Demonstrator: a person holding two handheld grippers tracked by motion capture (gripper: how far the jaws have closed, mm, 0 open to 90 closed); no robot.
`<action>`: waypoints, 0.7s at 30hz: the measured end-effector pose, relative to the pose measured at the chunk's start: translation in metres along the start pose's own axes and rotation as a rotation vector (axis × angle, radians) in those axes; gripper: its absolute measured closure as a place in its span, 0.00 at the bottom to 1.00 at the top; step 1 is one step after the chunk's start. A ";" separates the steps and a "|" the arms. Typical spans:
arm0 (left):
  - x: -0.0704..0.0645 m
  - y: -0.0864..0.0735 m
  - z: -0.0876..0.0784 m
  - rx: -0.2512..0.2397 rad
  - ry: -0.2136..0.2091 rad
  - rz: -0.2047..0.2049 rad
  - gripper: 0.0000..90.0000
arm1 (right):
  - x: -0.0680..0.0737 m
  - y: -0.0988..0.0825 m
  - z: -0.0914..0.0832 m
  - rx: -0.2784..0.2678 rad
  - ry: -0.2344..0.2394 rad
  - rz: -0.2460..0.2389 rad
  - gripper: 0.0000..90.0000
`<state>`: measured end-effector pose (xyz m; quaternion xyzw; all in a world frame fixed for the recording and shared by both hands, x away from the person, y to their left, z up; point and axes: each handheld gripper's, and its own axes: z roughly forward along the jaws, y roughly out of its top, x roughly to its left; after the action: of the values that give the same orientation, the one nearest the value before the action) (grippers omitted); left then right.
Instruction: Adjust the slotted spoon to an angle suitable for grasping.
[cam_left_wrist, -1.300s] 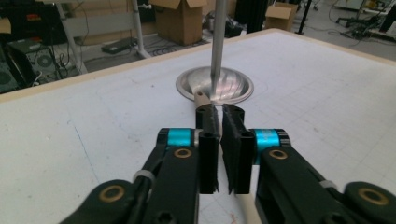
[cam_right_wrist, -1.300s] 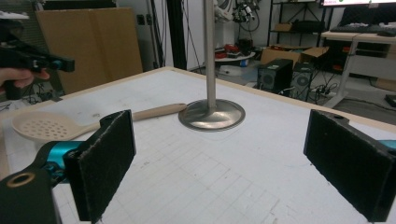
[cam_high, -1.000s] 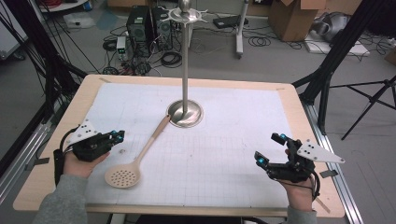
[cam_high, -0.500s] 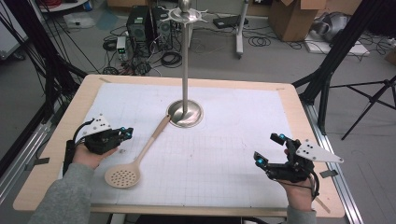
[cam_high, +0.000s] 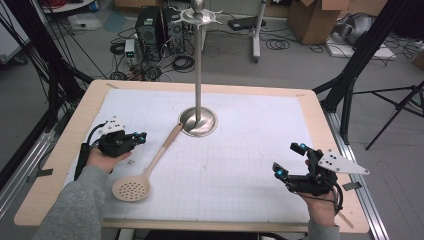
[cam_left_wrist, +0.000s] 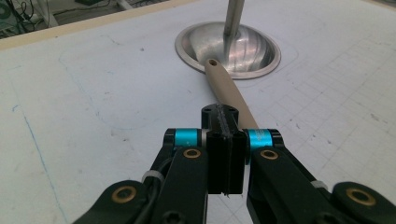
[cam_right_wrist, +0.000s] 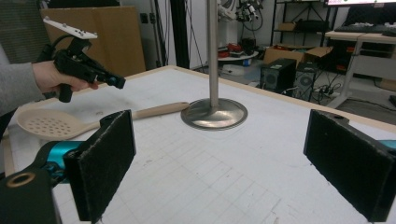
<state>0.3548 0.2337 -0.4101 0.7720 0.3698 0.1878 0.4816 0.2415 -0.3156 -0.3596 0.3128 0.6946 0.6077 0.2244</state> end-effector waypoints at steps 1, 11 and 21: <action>0.000 0.000 0.000 0.000 0.000 0.000 1.00 | 0.000 0.000 0.000 0.000 0.000 0.000 0.09; -0.002 0.002 0.018 0.077 -0.027 0.019 1.00 | 0.000 0.000 -0.002 -0.002 0.000 0.004 0.09; -0.002 0.003 0.035 0.131 -0.035 0.003 1.00 | -0.001 0.000 -0.003 -0.004 -0.001 0.005 0.09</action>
<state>0.3776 0.2105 -0.4236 0.8056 0.3715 0.1506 0.4362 0.2400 -0.3189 -0.3592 0.3144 0.6926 0.6093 0.2241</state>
